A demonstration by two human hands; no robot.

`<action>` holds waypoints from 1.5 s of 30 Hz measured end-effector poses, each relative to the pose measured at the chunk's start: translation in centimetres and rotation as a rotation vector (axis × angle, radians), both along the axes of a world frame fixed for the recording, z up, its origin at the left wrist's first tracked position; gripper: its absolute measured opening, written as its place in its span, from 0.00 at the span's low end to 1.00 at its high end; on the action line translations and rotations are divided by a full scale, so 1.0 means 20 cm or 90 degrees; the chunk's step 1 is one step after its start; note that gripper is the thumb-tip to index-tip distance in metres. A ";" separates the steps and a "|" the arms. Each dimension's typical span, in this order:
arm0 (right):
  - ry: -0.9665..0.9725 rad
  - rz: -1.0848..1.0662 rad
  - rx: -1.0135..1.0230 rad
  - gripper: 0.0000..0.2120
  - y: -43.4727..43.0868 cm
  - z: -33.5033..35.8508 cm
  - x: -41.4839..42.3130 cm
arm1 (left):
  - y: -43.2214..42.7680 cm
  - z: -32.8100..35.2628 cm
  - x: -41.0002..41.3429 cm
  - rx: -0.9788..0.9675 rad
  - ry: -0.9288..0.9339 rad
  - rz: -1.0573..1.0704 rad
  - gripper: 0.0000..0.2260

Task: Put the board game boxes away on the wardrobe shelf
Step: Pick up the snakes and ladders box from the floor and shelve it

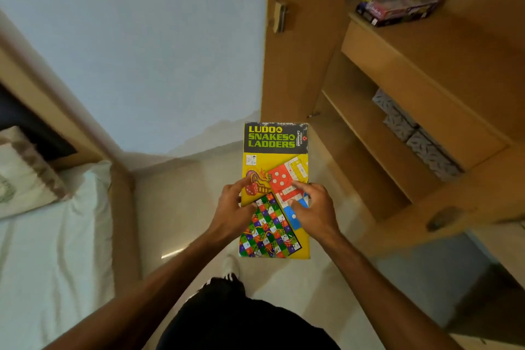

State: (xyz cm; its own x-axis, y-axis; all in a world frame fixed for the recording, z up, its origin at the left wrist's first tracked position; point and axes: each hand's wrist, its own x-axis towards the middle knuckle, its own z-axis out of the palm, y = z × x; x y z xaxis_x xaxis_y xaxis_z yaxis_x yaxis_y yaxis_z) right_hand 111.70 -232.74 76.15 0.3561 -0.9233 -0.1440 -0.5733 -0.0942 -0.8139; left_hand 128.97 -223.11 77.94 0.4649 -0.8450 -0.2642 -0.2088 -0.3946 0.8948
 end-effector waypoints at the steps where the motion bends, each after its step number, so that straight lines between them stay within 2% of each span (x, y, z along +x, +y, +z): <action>1: -0.003 -0.015 -0.005 0.21 -0.10 0.02 0.03 | -0.13 0.03 0.05 -0.002 -0.008 -0.026 0.23; 8: -0.051 -0.166 -0.015 0.18 -0.84 0.06 0.07 | -1.12 0.13 0.21 -0.002 -0.051 -0.186 0.23; 16: -0.063 -0.334 -0.032 0.17 -1.80 0.06 -0.12 | -2.27 0.15 -0.04 -0.017 -0.036 -0.322 0.22; 24: -0.046 -0.343 -0.060 0.17 -2.70 0.28 -0.27 | -3.20 0.25 -0.17 -0.035 -0.068 -0.345 0.25; 30: -0.053 -0.331 -0.060 0.18 -3.35 0.38 -0.27 | -3.90 0.27 -0.17 -0.095 -0.090 -0.329 0.25; 38: -0.104 -0.379 -0.010 0.19 -4.11 0.50 -0.25 | -4.73 0.41 -0.20 -0.159 -0.113 -0.371 0.13; 42: -0.102 -0.388 0.000 0.22 -4.41 0.58 -0.26 | -5.10 0.50 -0.22 -0.130 -0.158 -0.402 0.17; 45: -0.126 -0.383 0.000 0.24 -4.59 0.62 -0.27 | -5.32 0.55 -0.23 -0.106 -0.106 -0.406 0.22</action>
